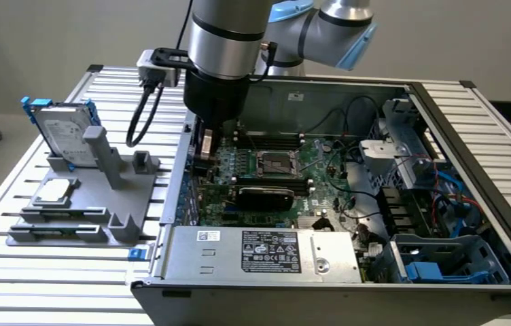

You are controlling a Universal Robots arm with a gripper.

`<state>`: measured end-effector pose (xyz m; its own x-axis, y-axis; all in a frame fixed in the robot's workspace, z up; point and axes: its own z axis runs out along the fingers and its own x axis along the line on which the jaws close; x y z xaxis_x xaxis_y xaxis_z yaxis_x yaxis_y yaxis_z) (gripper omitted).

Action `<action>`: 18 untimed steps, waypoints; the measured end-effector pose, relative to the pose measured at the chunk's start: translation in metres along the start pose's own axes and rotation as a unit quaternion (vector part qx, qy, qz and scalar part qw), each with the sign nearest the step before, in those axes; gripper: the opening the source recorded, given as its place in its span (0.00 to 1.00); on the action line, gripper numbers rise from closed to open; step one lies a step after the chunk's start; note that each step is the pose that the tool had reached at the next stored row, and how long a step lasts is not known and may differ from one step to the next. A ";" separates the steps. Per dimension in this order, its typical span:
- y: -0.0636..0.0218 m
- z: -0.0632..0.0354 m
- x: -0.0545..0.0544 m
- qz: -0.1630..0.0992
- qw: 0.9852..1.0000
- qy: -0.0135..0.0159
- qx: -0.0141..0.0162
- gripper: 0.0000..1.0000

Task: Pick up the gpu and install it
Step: 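Press down on the gpu until it lock into place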

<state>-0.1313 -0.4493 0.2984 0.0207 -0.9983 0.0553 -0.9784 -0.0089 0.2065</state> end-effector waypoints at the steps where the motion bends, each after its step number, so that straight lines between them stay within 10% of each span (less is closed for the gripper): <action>1: 0.0000 0.0000 0.000 0.001 1.000 0.000 0.000 0.11; 18: 0.0000 0.0022 0.000 0.011 1.000 -0.002 -0.001 0.11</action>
<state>-0.1318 -0.4494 0.2962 -0.0023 -0.9984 0.0557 -0.9781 0.0138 0.2075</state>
